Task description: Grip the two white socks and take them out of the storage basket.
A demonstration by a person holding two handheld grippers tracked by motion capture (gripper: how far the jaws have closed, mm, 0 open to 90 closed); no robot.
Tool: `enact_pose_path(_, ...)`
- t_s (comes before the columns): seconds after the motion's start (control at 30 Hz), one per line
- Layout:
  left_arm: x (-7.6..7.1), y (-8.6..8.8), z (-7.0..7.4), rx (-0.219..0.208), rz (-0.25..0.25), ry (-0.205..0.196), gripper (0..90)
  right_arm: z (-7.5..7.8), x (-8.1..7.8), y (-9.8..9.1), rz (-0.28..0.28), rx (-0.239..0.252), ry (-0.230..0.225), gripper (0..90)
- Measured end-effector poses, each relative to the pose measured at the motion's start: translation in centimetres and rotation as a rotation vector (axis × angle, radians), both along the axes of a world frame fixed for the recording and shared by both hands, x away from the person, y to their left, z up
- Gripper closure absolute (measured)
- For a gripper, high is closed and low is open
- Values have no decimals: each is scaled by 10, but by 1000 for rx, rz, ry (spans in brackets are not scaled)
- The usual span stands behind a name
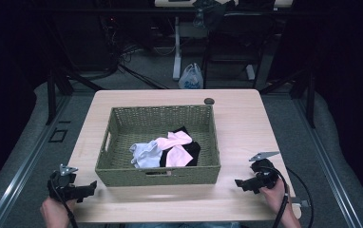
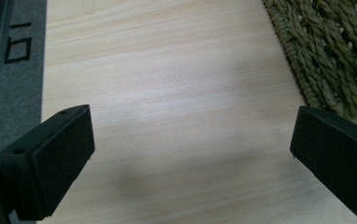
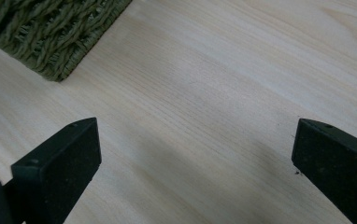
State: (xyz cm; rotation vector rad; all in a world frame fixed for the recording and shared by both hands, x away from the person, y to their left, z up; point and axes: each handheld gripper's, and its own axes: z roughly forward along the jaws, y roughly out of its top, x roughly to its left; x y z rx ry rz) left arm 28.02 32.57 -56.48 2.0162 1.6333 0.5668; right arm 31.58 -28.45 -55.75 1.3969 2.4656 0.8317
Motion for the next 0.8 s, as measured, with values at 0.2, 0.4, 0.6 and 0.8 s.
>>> enact_pose_path(0.2,0,0,0,-1,-1,0,2,1,-2,2,8,4,1,12)
enact_pose_path(0.4,-3,3,1,-4,4,-4,2,0,-1,5,11,0,-2,12)
enact_pose_path(0.6,-6,2,7,-12,10,-12,3,0,-1,-1,-3,-12,3,12)
enact_pose_path(0.8,-9,3,19,-19,0,-22,3,0,0,4,5,-11,-1,13)
